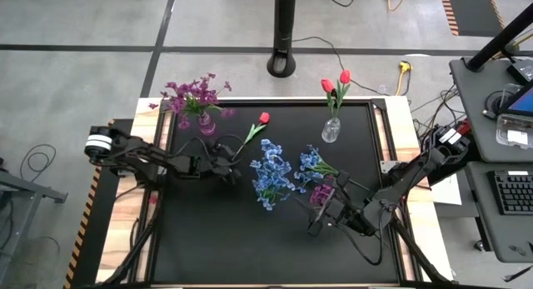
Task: Sort flowers into vase by color
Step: Put the red flower into the transparent crystal vase
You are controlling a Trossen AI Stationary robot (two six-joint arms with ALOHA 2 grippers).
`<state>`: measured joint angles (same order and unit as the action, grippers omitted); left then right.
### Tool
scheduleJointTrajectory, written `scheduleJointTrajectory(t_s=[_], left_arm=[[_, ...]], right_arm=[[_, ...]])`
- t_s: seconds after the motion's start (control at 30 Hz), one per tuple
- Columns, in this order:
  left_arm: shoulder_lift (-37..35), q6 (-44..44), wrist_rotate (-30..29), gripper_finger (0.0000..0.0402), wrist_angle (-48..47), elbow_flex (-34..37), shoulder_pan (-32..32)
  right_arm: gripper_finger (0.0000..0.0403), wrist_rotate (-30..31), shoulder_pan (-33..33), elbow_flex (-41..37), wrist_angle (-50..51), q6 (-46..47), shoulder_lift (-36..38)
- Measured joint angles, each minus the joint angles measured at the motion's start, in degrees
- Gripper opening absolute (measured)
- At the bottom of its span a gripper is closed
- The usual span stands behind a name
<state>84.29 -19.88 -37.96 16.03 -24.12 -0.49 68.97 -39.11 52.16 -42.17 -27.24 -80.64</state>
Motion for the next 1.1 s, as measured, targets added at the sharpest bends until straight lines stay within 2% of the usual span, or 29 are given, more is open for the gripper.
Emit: scheduleJointTrajectory(t_s=[0.1,0.23,0.57,0.67,0.87,1.1], left_arm=[[-0.2,3.9,0.0,0.0003,2.0,-0.6,0.9],[0.4,8.2,0.5,0.0029,4.8,-1.4,2.4],[7.9,15.7,-0.8,0.0156,12.9,-1.2,4.0],[11.4,17.1,-1.1,0.0181,16.4,-1.2,4.8],[16.7,17.3,0.0,0.0188,22.1,-1.2,6.2],[19.6,11.1,0.4,0.0177,23.9,-1.0,7.4]], right_arm=[[0.0324,-0.6,0.0,0.0,0.0,0.0,0.0],[0.0324,-0.6,0.0,0.0,0.0,-0.4,0.0],[0.0324,-1.6,0.0,0.0,0.4,-0.5,0.0],[0.0324,-1.6,0.0,0.0,0.4,-0.5,0.0],[0.0324,-1.7,0.0,0.0,0.4,-0.4,0.0],[0.0324,-1.7,0.0,0.0,0.4,-0.2,0.0]])
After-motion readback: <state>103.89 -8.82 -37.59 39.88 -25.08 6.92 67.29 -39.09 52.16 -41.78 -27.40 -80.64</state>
